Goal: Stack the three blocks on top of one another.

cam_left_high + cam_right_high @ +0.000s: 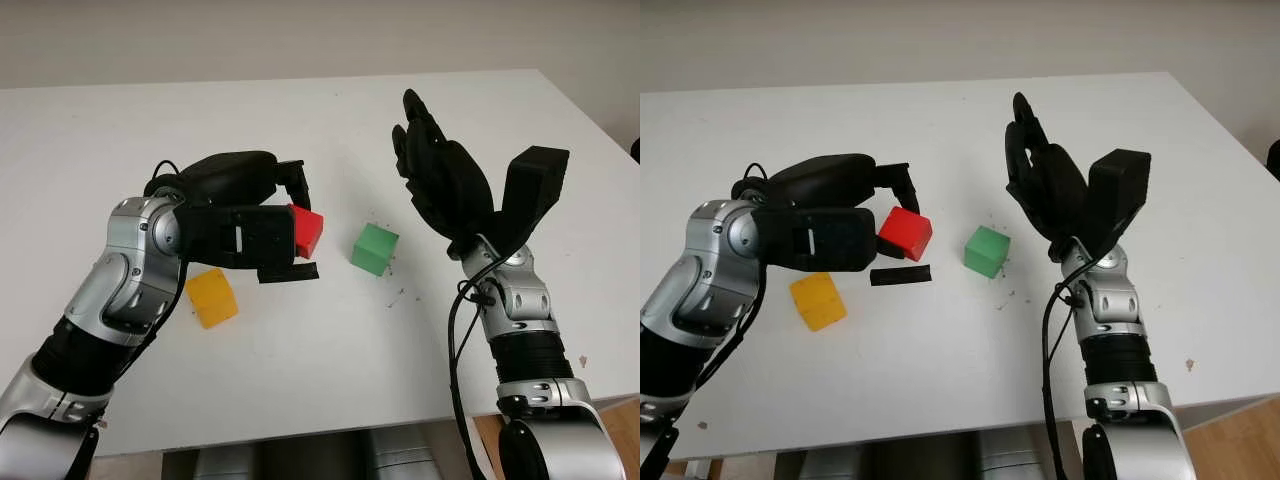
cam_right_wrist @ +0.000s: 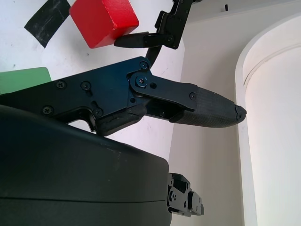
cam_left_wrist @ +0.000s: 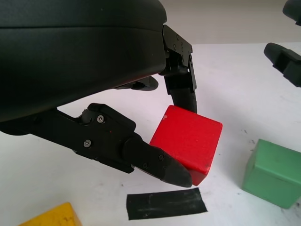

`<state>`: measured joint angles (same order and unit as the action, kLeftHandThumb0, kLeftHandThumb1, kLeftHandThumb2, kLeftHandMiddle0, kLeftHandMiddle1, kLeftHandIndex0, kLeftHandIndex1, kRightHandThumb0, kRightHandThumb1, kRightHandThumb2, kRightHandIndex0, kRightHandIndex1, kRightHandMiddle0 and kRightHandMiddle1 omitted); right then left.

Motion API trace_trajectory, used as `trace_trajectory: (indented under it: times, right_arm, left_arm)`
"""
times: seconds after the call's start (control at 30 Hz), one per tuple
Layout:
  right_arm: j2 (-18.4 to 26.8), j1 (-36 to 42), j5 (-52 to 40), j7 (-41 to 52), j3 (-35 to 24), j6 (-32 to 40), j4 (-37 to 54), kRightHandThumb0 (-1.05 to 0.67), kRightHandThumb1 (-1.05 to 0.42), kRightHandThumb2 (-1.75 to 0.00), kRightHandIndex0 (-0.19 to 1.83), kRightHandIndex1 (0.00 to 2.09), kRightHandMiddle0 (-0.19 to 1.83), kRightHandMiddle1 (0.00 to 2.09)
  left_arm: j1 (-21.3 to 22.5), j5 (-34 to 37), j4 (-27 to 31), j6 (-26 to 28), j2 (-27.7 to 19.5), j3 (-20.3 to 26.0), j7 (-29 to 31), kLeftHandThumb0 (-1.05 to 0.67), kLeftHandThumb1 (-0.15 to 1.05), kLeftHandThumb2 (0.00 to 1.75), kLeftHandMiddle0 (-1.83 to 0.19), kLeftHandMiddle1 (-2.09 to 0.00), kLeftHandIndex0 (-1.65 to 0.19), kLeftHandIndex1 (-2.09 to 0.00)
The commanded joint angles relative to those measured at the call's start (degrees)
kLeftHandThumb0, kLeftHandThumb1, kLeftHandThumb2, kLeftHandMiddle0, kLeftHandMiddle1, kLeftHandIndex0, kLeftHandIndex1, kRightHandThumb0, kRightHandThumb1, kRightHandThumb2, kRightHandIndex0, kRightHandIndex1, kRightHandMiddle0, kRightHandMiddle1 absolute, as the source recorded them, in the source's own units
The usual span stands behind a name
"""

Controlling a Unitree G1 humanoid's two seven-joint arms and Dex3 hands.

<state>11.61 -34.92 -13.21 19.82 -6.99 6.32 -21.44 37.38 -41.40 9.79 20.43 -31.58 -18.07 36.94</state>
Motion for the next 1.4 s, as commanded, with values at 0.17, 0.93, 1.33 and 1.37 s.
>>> trace_trajectory:
  times: [0.17,0.93,1.33,1.37]
  right_arm:
    - [-0.54,-0.36,-0.01,-0.06,0.31,-0.32,0.38,-0.77,-1.05,-0.68,-0.19,0.00,-0.19,0.00]
    - [-0.91,-0.51,-0.10,0.27,0.33,-1.33,-0.50,-0.76,-1.05,-0.68,-0.19,0.00,-0.19,0.00]
    - [-0.91,-0.40,-0.01,0.21,0.30,-1.58,-0.64,-0.76,-1.05,-0.67,-0.19,0.00,-0.19,0.00]
    - [-0.91,-0.38,0.00,0.23,0.32,-1.61,-0.61,-0.76,-1.05,-0.67,-0.19,0.00,-0.19,0.00]
  left_arm:
    - [0.09,-0.93,1.31,3.75,0.00,-0.15,3.94,-0.29,0.99,0.05,-0.36,-0.07,-0.24,-1.89]
    - [-3.58,-1.15,0.98,4.48,-0.05,-0.57,5.30,-0.28,0.97,0.05,-0.39,-0.06,-0.31,-1.78]
    - [-4.07,-0.98,-1.19,1.60,-0.20,-0.93,3.57,-0.30,0.98,0.05,-0.37,-0.06,-0.30,-1.78]
    - [-4.16,-1.05,-1.31,0.97,-0.23,-0.94,3.16,-0.31,0.98,0.05,-0.38,-0.06,-0.30,-1.77]
